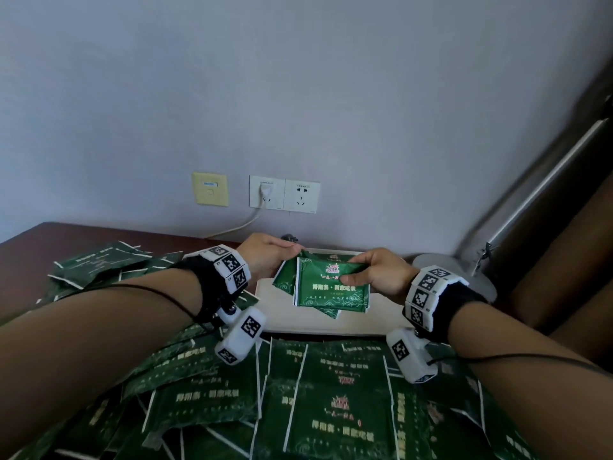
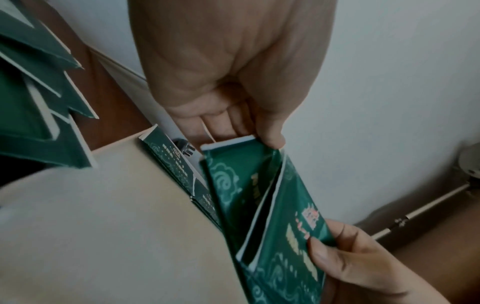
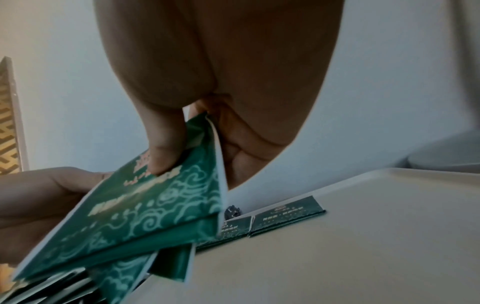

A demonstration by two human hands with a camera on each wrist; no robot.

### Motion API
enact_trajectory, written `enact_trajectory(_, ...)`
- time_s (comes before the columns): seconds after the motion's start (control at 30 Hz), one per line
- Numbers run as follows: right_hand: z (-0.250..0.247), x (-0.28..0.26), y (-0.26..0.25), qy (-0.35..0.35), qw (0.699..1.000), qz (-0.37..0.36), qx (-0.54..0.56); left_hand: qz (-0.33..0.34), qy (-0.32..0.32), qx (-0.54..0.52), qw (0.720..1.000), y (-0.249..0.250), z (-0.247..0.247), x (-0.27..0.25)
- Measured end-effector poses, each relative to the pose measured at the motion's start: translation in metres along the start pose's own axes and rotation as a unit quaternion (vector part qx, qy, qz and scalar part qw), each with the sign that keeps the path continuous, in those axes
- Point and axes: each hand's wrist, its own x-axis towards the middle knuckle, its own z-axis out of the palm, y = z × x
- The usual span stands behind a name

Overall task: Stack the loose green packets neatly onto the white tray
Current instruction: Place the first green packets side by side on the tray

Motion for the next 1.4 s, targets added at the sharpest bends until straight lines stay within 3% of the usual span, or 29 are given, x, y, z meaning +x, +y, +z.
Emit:
enact_trajectory(0.27, -0.002, 0.065, -0.006, 0.04, 0.998, 0.017, -0.05, -0.02, 0.061, 0.075, 0.995, -0.002, -0.009, 0.049)
enact_trajectory(0.4, -0.022, 0.095, -0.002, 0.056, 0.996, 0.029, -0.061, -0.012, 0.09, 0.217, 0.972, 0.001, -0.029, 0.086)
enact_trajectory(0.6, -0.058, 0.13, 0.028, 0.093, 0.986, 0.089, -0.11, -0.031, 0.112, 0.329, 0.937, -0.008, -0.049, 0.125)
enact_trajectory(0.67, -0.06, 0.138, 0.04, 0.086, 0.98, 0.103, -0.145, -0.043, 0.092, 0.418, 0.903, -0.013, -0.049, 0.129)
enact_trajectory(0.73, -0.058, 0.143, 0.05, 0.074, 0.967, 0.105, -0.221, -0.055, 0.06, 0.523, 0.849, -0.019, -0.042, 0.129)
enact_trajectory(0.83, -0.049, 0.142, 0.053, 0.046, 0.943, 0.101, -0.313, -0.003, 0.035, 0.602, 0.798, -0.024, -0.03, 0.13)
enact_trajectory(0.9, -0.044, 0.141, 0.053, 0.025, 0.93, 0.099, -0.353, 0.042, -0.019, 0.641, 0.766, -0.024, -0.023, 0.13)
enact_trajectory(1.0, -0.037, 0.137, 0.054, -0.018, 0.894, 0.082, -0.44, 0.062, -0.104, 0.72, 0.683, -0.021, -0.012, 0.127)
enact_trajectory(1.03, -0.035, 0.136, 0.054, -0.031, 0.885, 0.072, -0.459, 0.06, -0.117, 0.733, 0.667, -0.02, -0.009, 0.127)
enact_trajectory(1.23, -0.027, 0.136, 0.053, -0.037, 0.879, 0.045, -0.474, 0.042, -0.098, 0.702, 0.704, -0.022, -0.01, 0.13)
enact_trajectory(1.4, -0.025, 0.143, 0.052, -0.016, 0.89, 0.015, -0.455, 0.044, -0.074, 0.682, 0.726, -0.027, -0.007, 0.134)
